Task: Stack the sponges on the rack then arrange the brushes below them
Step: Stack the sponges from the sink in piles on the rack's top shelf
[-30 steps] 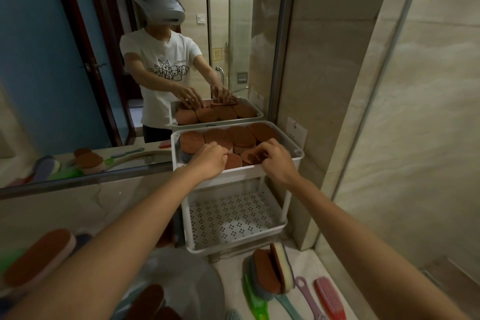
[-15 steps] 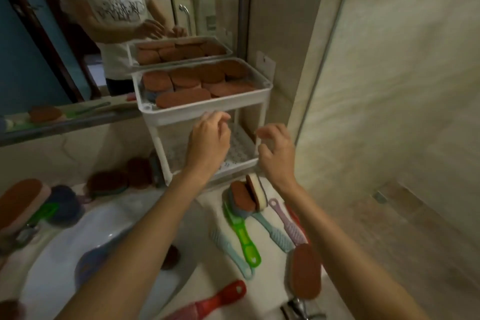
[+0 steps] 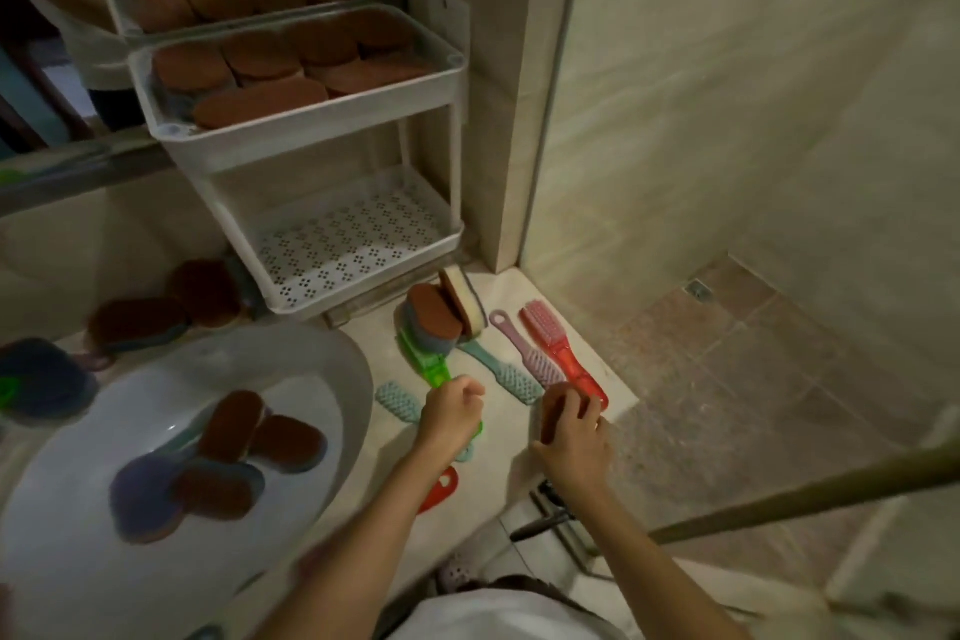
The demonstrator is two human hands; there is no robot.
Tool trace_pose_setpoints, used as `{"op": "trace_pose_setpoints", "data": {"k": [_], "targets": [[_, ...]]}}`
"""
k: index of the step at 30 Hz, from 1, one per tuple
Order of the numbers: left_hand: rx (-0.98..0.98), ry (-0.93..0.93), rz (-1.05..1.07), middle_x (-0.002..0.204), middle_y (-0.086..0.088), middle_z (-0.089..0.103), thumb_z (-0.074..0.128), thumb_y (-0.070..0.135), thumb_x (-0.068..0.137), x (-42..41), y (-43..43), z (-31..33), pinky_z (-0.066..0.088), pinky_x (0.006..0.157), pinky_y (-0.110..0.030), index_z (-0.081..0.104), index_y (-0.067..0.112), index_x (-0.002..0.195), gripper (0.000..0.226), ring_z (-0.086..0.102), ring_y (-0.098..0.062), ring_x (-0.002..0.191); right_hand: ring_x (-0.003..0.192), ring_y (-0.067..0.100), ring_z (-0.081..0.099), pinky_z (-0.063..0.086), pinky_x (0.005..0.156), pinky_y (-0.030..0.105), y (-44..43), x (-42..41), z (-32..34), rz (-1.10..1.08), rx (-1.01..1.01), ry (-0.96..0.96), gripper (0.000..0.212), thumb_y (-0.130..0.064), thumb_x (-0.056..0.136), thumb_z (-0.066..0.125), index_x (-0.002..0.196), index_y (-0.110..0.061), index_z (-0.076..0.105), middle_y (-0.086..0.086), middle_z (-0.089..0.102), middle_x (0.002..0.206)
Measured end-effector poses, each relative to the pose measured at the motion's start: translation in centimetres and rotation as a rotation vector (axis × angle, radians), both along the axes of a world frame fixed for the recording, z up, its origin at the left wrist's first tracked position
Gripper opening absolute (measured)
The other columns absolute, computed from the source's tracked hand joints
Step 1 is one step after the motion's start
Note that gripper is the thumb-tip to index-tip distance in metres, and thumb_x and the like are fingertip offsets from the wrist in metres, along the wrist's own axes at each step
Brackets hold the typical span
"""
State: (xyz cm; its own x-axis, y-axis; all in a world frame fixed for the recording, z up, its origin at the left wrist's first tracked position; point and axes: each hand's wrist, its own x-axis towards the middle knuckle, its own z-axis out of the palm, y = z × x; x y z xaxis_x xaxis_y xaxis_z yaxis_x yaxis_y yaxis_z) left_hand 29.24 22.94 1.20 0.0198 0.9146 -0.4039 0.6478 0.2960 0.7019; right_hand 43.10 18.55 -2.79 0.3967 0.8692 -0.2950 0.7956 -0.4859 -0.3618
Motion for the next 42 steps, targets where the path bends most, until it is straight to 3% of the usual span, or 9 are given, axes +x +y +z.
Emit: {"op": "trace_pose_setpoints", "data": {"k": [6,9,14,17,19,22,25,32,42], "targets": [[-0.068,-0.149,0.13,0.105,-0.018,0.068,0.047,0.003,0.086,-0.4,0.3,-0.6,0.052,0.086,-0.038,0.065,0.008,0.092,0.02,0.065,-0.035,0.095,0.128,0.032,0.037,0.042,0.102,0.039,-0.6,-0.1,0.1,-0.072,0.101,0.009,0.074,-0.031,0.077,0.069,0.136,-0.011,0.03,0.012,0.024,0.15],[-0.141,-0.309,0.197,0.103,-0.015,0.064,0.051,0.01,0.089,-0.4,0.6,0.4,0.049,0.071,-0.03,0.06,0.008,0.097,0.011,0.062,-0.021,0.075,0.131,0.029,0.035,0.038,0.104,0.036,-0.5,-0.6,1.1,0.032,0.308,0.051,0.072,-0.03,0.074,0.071,0.133,-0.008,0.038,0.013,0.029,0.149],[-0.186,-0.539,0.233,0.114,-0.008,0.064,0.063,0.021,0.088,-1.3,0.9,2.1,0.051,0.09,-0.034,0.055,0.016,0.118,0.031,0.062,-0.023,0.104,0.129,0.023,0.036,0.035,0.105,0.028,1.4,-3.4,4.2,0.448,0.423,0.276,0.068,-0.048,0.071,0.053,0.125,-0.008,0.043,0.012,0.034,0.144],[-0.078,-0.516,0.416,0.119,-0.016,0.063,0.064,0.014,0.086,-3.6,1.5,2.3,0.051,0.084,-0.033,0.053,0.009,0.122,0.038,0.063,-0.028,0.103,0.134,0.022,0.033,0.034,0.105,0.03,3.1,-4.3,5.4,0.702,0.347,0.299,0.072,-0.053,0.073,0.04,0.131,-0.01,0.04,0.011,0.028,0.149],[-0.026,-0.516,0.551,0.121,-0.02,0.061,0.064,0.011,0.085,-5.6,1.8,2.3,0.05,0.083,-0.033,0.052,0.004,0.122,0.04,0.061,-0.031,0.105,0.13,0.024,0.04,0.036,0.103,0.033,4.7,-4.4,5.6,0.773,0.331,0.267,0.069,-0.052,0.077,0.035,0.131,-0.009,0.042,0.011,0.039,0.143],[0.014,-0.452,0.672,0.123,-0.018,0.06,0.065,0.015,0.085,-8.3,2.1,2.3,0.051,0.09,-0.037,0.053,0.003,0.123,0.041,0.06,-0.032,0.11,0.117,0.031,0.049,0.04,0.093,0.035,8.5,-5.0,5.5,0.567,0.331,0.217,0.048,-0.035,0.085,0.049,0.124,-0.007,0.047,0.014,0.05,0.127],[0.018,-0.406,0.711,0.123,-0.016,0.06,0.066,0.019,0.085,-9.8,2.5,2.7,0.05,0.095,-0.044,0.052,0.006,0.121,0.041,0.059,-0.031,0.11,0.12,0.036,0.044,0.04,0.095,0.041,12.7,-6.0,5.0,0.398,0.21,0.13,0.052,-0.027,0.089,0.055,0.132,-0.005,0.037,0.018,0.043,0.133],[0.09,-0.307,0.688,0.109,-0.009,0.055,0.065,0.017,0.085,-11.2,2.8,4.8,0.045,0.084,-0.031,0.044,0.005,0.119,0.042,0.056,-0.026,0.106,0.114,0.039,0.053,0.044,0.088,0.043,16.7,-6.1,4.0,0.297,0.024,0.068,0.045,-0.021,0.088,0.057,0.123,-0.001,0.038,0.022,0.054,0.124],[0.232,-0.223,0.389,0.083,0.011,0.049,0.064,0.02,0.086,-10.3,3.6,9.8,0.042,0.062,-0.021,0.05,0.02,0.093,0.015,0.05,-0.014,0.091,0.092,0.039,0.052,0.043,0.079,0.043,15.3,-5.2,7.1,0.43,0.573,-0.15,0.04,-0.009,0.075,0.062,0.113,0.001,0.055,0.02,0.056,0.106]]}}
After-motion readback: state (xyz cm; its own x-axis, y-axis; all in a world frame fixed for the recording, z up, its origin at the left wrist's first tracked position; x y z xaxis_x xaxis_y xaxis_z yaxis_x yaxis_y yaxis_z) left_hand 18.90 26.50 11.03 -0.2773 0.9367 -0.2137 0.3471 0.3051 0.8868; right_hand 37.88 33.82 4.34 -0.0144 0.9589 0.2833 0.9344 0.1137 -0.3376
